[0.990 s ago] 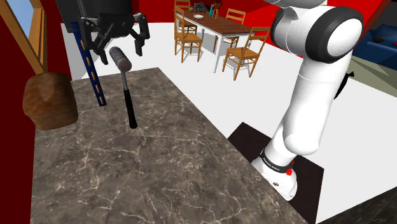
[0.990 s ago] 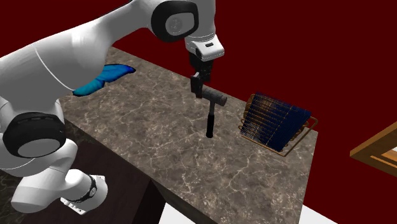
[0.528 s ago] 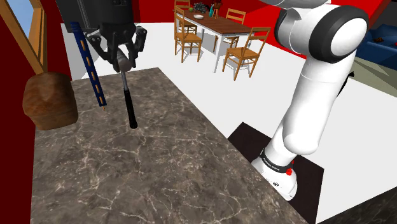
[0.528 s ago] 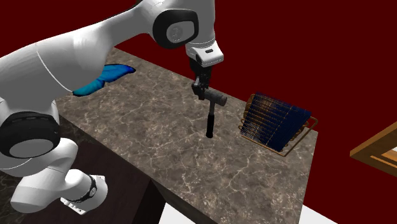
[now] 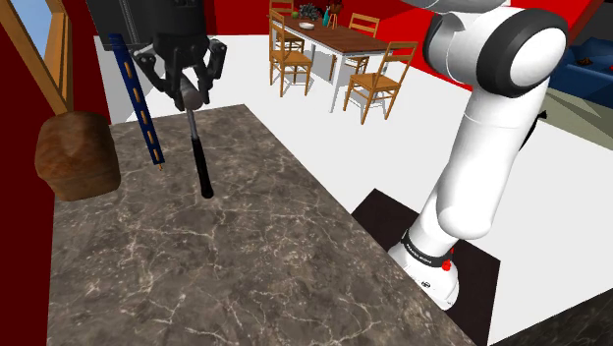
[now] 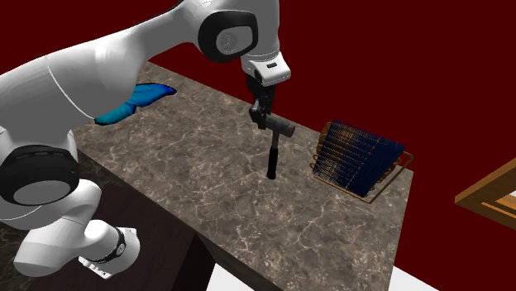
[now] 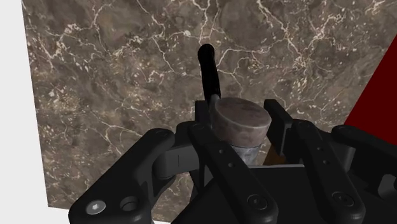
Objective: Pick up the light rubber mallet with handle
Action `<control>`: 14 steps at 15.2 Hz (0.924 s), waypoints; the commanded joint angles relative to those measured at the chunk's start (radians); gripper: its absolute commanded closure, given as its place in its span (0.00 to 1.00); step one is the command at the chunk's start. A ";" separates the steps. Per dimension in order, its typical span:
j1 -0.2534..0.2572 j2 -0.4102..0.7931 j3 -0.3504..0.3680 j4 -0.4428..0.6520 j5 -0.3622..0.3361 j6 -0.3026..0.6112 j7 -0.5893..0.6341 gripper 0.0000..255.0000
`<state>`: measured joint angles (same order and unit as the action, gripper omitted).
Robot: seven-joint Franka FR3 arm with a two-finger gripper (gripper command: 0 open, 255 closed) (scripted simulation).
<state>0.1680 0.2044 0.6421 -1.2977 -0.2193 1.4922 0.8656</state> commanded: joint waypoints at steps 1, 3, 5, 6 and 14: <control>0.008 0.013 0.001 0.036 -0.008 -0.026 0.002 1.00; 0.021 0.031 0.003 0.087 -0.021 -0.063 0.003 1.00; 0.036 0.052 0.004 0.142 -0.036 -0.101 0.006 1.00; 0.045 0.064 0.005 0.172 -0.044 -0.121 0.007 1.00; 0.172 0.206 -0.003 0.503 -0.151 -0.323 0.006 1.00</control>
<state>0.3189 0.3874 0.6425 -0.8493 -0.3522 1.2026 0.8759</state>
